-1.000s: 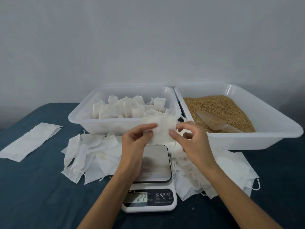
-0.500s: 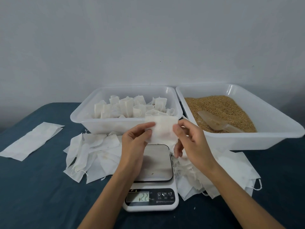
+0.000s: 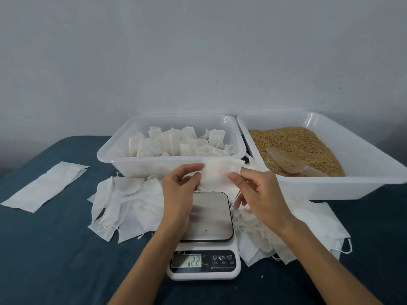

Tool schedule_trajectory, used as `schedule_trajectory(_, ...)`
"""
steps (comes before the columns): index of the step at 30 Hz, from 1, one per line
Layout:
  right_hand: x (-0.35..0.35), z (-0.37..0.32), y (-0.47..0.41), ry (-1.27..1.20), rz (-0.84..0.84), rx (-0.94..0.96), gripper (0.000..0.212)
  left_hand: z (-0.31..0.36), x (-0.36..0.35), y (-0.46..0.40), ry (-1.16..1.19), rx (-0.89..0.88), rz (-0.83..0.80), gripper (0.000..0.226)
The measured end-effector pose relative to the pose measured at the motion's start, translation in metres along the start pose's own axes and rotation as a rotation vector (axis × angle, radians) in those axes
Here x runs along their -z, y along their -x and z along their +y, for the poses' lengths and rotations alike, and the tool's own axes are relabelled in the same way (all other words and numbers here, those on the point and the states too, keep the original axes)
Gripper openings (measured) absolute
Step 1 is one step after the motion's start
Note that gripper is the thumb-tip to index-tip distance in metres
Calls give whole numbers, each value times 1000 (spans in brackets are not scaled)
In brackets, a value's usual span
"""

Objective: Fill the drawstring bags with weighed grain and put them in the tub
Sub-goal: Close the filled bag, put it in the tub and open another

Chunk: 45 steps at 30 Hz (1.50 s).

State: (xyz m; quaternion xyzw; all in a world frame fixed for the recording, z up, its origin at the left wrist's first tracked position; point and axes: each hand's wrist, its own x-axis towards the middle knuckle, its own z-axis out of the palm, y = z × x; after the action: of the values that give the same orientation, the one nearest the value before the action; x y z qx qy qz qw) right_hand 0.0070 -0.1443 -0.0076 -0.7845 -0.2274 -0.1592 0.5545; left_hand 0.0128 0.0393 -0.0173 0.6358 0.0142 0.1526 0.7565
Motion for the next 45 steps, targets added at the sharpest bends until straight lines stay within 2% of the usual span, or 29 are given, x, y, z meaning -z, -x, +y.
schedule_trajectory(3, 3, 4, -1, 66, 5, 53, 46, -2, -1, 1, -123, -90, -11, 32)
schedule_trajectory(9, 15, 9, -6, 135, -45, 33, 43, -4, -3, 3, -195, -79, 3, 33)
schedule_trajectory(11, 22, 4, -12, 176, -77, 16, 46, 3, -4, 5, -274, -206, -13, 26)
schedule_trajectory(12, 25, 0, -15, 213, -105, 4, 46, 6, -5, 7, -299, -269, -73, 24)
schedule_trajectory(15, 34, -19, -29, 383, -211, -4, 47, 8, -10, 16, -380, -255, -362, 64)
schedule_trajectory(17, 37, -31, -35, 482, -317, -12, 49, 3, -14, 24, -472, -245, -444, 83)
schedule_trajectory(18, 38, -37, -38, 532, -382, -13, 49, 1, -17, 28, -481, -241, -450, 86)
schedule_trajectory(20, 35, -49, -39, 598, -525, -42, 42, -1, -24, 32, -393, -201, -454, 79)
schedule_trajectory(22, 29, -59, -40, 588, -645, -105, 39, -5, -33, 33, -291, -182, -422, 59)
schedule_trajectory(24, 25, -65, -43, 572, -697, -151, 47, -8, -40, 35, -244, -169, -372, 40)
schedule_trajectory(26, 26, -70, -47, 573, -700, -227, 65, -11, -42, 37, -219, -122, -343, 33)
schedule_trajectory(28, 30, -75, -49, 617, -698, -313, 74, -14, -42, 38, -233, -110, -340, 32)
schedule_trajectory(31, 31, -82, -52, 542, -746, -431, 83, -14, -40, 39, -240, -130, -380, 45)
schedule_trajectory(34, 30, -89, -55, 519, -805, -476, 97, -12, -40, 39, -216, -155, -370, 48)
schedule_trajectory(42, 26, -109, -71, 536, -827, -451, 95, -6, -35, 35, -277, -180, -321, 58)
schedule_trajectory(45, 24, -110, -75, 497, -796, -411, 92, -4, -31, 34, -212, -155, -294, 49)
